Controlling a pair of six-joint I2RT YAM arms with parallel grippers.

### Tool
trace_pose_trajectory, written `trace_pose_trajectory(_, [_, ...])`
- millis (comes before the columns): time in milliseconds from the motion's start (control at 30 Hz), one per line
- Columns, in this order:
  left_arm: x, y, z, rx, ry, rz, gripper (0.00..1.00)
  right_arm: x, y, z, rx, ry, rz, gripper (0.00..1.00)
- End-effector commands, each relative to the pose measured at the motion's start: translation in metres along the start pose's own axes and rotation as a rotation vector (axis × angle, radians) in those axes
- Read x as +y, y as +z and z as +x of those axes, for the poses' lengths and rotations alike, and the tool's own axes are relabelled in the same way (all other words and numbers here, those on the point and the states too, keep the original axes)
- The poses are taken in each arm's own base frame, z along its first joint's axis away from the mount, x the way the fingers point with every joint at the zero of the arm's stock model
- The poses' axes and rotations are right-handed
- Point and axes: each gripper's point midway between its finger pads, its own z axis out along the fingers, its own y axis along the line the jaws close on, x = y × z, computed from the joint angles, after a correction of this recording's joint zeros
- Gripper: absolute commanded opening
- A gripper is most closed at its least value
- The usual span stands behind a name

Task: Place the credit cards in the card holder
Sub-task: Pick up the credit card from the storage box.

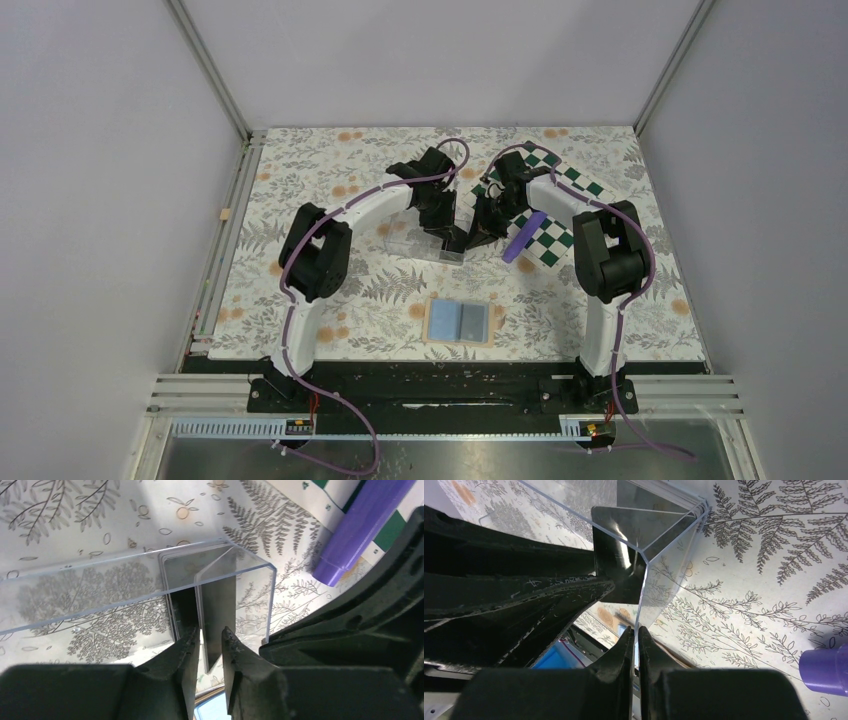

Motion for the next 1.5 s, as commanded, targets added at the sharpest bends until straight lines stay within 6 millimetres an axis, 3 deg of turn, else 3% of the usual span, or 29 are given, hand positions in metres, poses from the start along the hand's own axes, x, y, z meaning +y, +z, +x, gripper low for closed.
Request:
trace_pose_trajectory(0, [0.011,-0.016,-0.008,-0.048,0.044,-0.079,0.30,-0.004,0.005,0.011,0.045,0.004,0.000,0.08])
trace_pose_trajectory(100, [0.018,-0.015,-0.008,-0.044,0.056,-0.116,0.39,-0.004,0.006,0.011,0.047,0.005,0.000,0.08])
trace_pose_trajectory(267, [0.023,-0.005,-0.007,-0.026,0.053,-0.130,0.40,-0.005,0.007,0.011,0.050,0.006,-0.001,0.08])
trace_pose_trajectory(533, [0.032,0.014,-0.001,0.014,0.032,-0.146,0.27,-0.005,0.007,0.012,0.052,0.007,-0.001,0.08])
trace_pose_trajectory(700, [0.024,0.017,-0.001,0.014,0.022,-0.102,0.07,-0.006,0.009,0.012,0.056,0.008,-0.001,0.08])
trace_pose_trajectory(800, [0.017,0.015,-0.003,0.004,0.025,-0.083,0.00,-0.006,0.009,0.013,0.057,0.008,-0.001,0.08])
trace_pose_trajectory(1200, [-0.013,-0.003,-0.008,-0.056,0.038,0.007,0.00,-0.007,0.009,0.014,0.060,0.012,0.002,0.08])
trace_pose_trajectory(1467, [-0.018,-0.017,-0.015,-0.096,0.045,0.011,0.00,-0.007,0.009,0.015,0.061,0.015,0.002,0.08])
